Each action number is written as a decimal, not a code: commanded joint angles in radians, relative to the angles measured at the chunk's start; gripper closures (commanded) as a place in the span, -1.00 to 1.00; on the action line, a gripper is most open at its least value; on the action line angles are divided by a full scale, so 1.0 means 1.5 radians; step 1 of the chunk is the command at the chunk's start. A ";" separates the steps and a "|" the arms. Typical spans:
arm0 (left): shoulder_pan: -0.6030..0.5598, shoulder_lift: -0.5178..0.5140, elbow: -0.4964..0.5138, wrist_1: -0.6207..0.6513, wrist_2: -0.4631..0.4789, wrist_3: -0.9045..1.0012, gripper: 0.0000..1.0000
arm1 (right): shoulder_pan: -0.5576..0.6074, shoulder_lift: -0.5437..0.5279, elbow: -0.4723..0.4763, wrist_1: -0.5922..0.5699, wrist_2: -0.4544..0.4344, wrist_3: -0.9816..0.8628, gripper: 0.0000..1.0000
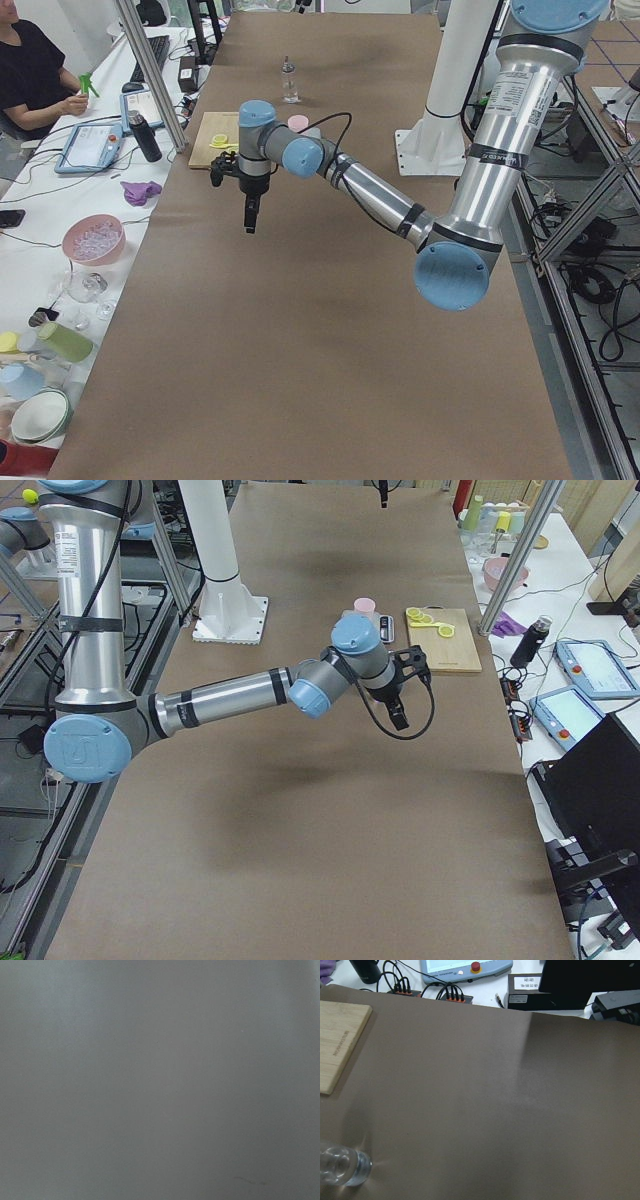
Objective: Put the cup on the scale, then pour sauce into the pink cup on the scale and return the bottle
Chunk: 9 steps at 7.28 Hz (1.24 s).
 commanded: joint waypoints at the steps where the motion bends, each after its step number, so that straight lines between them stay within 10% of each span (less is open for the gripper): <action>1: -0.006 0.001 0.000 -0.002 -0.004 0.001 -0.97 | 0.042 0.049 -0.023 -0.240 0.013 -0.242 -1.00; 4: -0.083 0.068 0.013 -0.033 -0.096 0.048 -0.97 | 0.062 0.010 -0.038 -0.334 -0.058 -0.421 -1.00; 6: -0.156 0.130 0.033 -0.049 -0.201 0.153 -0.97 | 0.068 -0.012 -0.060 -0.334 -0.027 -0.427 -1.00; 9: -0.258 0.153 0.122 -0.039 -0.201 0.352 -0.97 | 0.111 -0.083 -0.070 -0.334 0.072 -0.422 -1.00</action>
